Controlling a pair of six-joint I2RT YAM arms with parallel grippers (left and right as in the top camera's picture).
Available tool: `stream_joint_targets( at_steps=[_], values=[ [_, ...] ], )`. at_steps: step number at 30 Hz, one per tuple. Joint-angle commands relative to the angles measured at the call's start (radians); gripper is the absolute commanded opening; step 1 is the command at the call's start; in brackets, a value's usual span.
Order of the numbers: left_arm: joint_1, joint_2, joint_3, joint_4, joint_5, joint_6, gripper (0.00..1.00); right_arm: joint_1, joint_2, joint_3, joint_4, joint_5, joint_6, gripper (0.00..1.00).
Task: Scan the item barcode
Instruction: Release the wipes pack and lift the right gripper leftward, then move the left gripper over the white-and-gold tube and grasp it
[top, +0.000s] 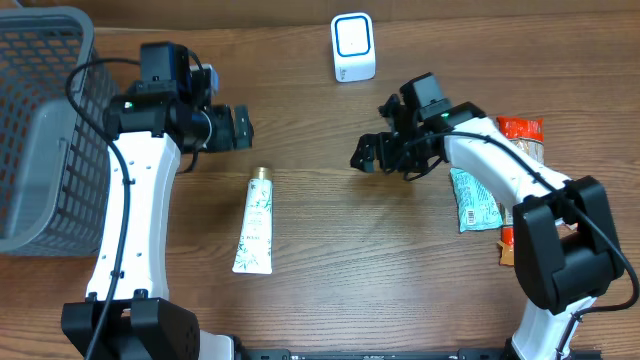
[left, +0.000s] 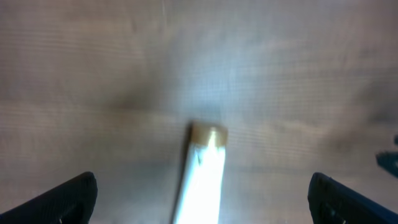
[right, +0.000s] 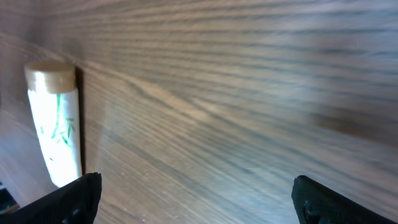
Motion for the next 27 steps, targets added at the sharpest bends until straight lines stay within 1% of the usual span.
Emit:
stream_joint_targets(
  at_steps=[1,4,7,9,12,14,15,19,20,21,22,23,24,27],
  values=[
    [-0.013,0.021,-0.021,-0.068,0.030,0.015,1.00,0.023,-0.025,0.012,0.001,0.048,0.008,1.00],
    [-0.016,0.033,-0.116,-0.101,0.026,0.053,1.00,0.024,-0.025,0.012,0.005,0.056,0.008,1.00],
    [-0.016,0.040,-0.235,-0.058,0.031,0.095,0.97,0.022,-0.025,0.012,0.004,0.060,0.008,1.00],
    [-0.016,0.044,-0.328,0.031,0.035,0.104,0.96,0.022,-0.025,0.012,0.001,0.073,0.008,1.00],
    [-0.016,0.044,-0.446,0.171,0.038,0.149,0.95,0.022,-0.025,0.012,0.000,0.082,0.008,1.00],
    [-0.016,0.044,-0.511,0.262,0.039,0.168,0.98,0.022,-0.025,0.012,0.000,0.082,0.008,1.00],
    [-0.016,0.044,-0.539,0.304,0.042,0.171,1.00,0.022,-0.025,0.012,0.001,0.082,0.008,1.00],
    [-0.016,0.044,-0.617,0.444,0.093,0.171,0.99,0.022,-0.025,0.012,0.001,0.082,0.008,1.00],
    [-0.016,0.044,-0.633,0.475,0.100,0.171,0.94,0.022,-0.025,0.012,0.000,0.082,0.008,1.00],
    [-0.016,0.044,-0.646,0.497,0.104,0.170,0.81,0.022,-0.025,0.012,0.000,0.082,0.008,1.00],
    [-0.016,0.044,-0.661,0.521,0.109,0.170,0.71,0.022,-0.025,0.012,0.000,0.082,0.008,1.00],
    [-0.016,0.044,-0.674,0.538,0.110,0.170,0.64,0.022,-0.025,0.012,0.000,0.082,0.008,1.00],
    [-0.016,0.044,-0.687,0.551,0.109,0.170,0.62,0.022,-0.025,0.012,0.000,0.082,0.008,1.00],
    [-0.016,0.044,-0.711,0.572,0.109,0.170,0.61,0.022,-0.025,0.012,0.001,0.082,0.008,1.00]
  ],
)
